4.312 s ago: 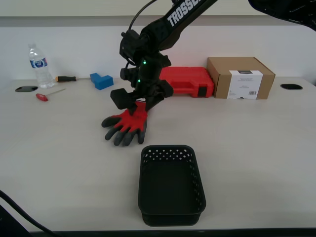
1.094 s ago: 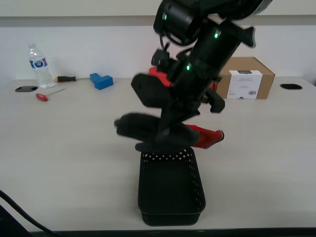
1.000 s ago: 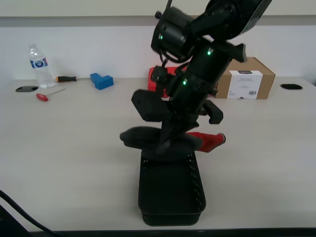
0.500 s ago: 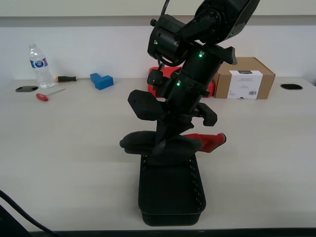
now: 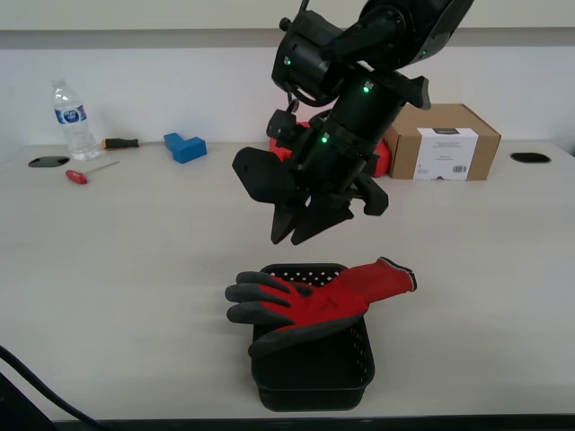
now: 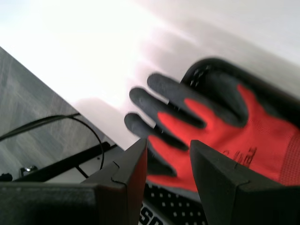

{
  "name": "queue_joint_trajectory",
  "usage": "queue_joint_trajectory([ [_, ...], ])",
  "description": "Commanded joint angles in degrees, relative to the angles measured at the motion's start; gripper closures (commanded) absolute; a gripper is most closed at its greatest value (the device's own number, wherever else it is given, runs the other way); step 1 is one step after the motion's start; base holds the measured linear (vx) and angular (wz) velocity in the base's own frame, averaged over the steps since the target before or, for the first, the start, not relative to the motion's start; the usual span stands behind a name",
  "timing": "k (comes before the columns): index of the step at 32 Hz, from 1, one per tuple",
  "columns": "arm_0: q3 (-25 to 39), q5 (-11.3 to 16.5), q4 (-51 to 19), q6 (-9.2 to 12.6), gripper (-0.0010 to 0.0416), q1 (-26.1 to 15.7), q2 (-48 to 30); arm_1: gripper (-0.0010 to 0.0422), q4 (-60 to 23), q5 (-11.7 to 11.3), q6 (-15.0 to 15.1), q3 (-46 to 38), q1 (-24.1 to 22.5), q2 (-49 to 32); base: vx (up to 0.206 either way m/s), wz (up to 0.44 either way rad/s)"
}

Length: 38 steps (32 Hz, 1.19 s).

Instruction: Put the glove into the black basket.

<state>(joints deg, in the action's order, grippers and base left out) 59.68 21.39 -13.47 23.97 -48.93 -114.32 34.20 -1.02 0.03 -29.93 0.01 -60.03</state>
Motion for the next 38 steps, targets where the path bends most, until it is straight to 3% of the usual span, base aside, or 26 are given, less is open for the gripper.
queue_joint_trajectory([
  [1, 2.71, 0.13, 0.09, -0.13, 0.0280, 0.87, -0.04, 0.0412, 0.20, 0.00, 0.00, -0.07, 0.00, 0.00, 0.000, 0.000],
  [16, 8.98, -0.02, 0.20, -0.04, 0.0280, 0.87, -0.04, 0.0412, 0.20, 0.00, 0.00, -0.07, 0.00, 0.00, 0.000, 0.000],
  [38, 8.94, -0.09, 0.17, -0.02, 0.0280, 0.87, -0.04, 0.0412, 0.20, 0.00, 0.00, -0.07, 0.00, 0.00, 0.000, 0.000],
])
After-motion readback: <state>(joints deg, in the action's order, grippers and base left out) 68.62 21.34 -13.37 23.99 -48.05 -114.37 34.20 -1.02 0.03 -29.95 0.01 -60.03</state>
